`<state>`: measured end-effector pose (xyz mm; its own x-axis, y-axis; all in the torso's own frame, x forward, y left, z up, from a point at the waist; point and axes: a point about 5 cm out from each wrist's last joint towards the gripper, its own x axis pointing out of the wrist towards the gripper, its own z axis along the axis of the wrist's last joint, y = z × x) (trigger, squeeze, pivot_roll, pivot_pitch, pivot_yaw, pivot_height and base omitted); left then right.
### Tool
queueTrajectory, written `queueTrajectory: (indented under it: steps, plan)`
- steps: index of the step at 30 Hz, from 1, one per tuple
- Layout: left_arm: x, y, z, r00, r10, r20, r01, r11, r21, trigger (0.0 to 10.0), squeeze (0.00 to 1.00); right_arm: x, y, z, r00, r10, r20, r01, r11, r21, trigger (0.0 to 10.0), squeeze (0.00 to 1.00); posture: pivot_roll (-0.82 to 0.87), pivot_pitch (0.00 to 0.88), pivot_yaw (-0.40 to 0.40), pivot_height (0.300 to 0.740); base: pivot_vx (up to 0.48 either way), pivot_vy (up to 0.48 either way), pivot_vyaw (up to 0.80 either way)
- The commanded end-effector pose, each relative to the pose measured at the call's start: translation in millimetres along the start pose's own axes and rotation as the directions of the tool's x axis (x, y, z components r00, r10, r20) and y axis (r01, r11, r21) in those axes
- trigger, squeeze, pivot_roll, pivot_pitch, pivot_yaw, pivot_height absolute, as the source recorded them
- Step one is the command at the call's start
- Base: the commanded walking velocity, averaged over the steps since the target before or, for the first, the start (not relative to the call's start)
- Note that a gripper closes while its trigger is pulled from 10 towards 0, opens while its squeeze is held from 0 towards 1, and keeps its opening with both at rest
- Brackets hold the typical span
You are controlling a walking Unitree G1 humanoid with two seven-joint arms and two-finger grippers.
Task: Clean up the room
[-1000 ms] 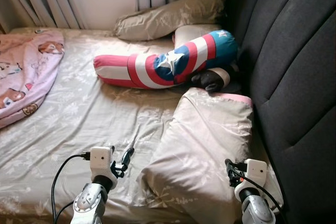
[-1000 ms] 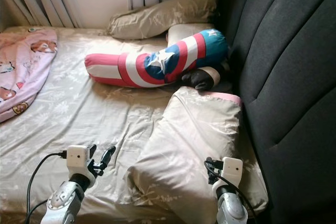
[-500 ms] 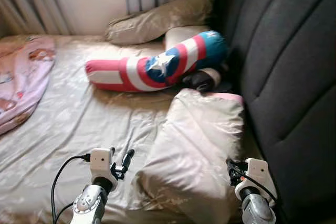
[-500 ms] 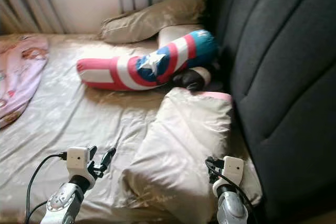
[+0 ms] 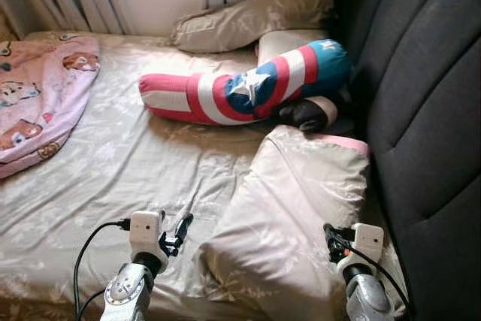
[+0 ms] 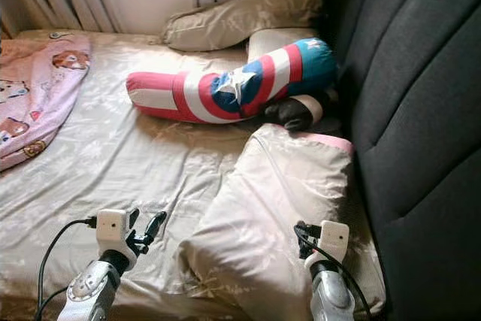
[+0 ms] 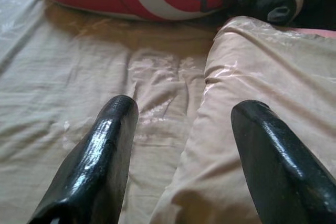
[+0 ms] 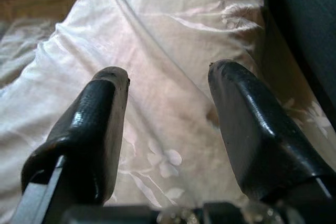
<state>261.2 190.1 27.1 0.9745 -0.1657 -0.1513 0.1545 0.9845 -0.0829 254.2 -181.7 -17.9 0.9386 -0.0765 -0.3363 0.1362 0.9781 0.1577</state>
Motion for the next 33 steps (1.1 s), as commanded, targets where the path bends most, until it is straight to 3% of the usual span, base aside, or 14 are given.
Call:
queueTrajectory:
  steps: [1, 10, 20, 33]
  plan:
    - [0.0, -1.5, 0.1, 1.0, -0.011, -0.004, 0.011, 1.0, 0.009, 10.0, 0.0, -1.4, -3.2, -1.5, 1.0, -0.017, -0.004, 0.017, 1.0, 0.004, 10.0, 0.0, 0.07, 0.0, -0.016, 0.74, 0.0, 0.0, 0.0]
    - [0.3, -0.6, 1.5, 1.0, -0.009, -0.001, 0.009, 1.0, 0.008, 10.0, 0.0, -1.9, -4.8, -4.4, 0.999, -0.035, -0.023, 0.035, 0.999, 0.006, 10.0, 0.0, 0.07, 0.009, -0.015, 0.74, 0.0, 0.0, 0.0]
    - [-0.1, -1.9, 1.5, 1.0, -0.011, -0.001, 0.011, 1.0, 0.009, 10.0, 0.0, -3.4, -8.1, -7.2, 0.999, -0.039, -0.037, 0.04, 0.999, 0.003, 10.0, 0.0, 0.07, 0.018, -0.017, 0.74, 0.277, 0.0, 0.0]
    - [-0.5, -2.6, 2.0, 1.0, -0.011, 0.003, 0.011, 1.0, 0.009, 10.0, 0.0, -3.0, -8.3, -7.7, 0.998, -0.043, -0.043, 0.043, 0.999, 0.006, 10.0, 0.0, 0.07, 0.021, -0.02, 0.74, 0.0, 0.0, 0.0]
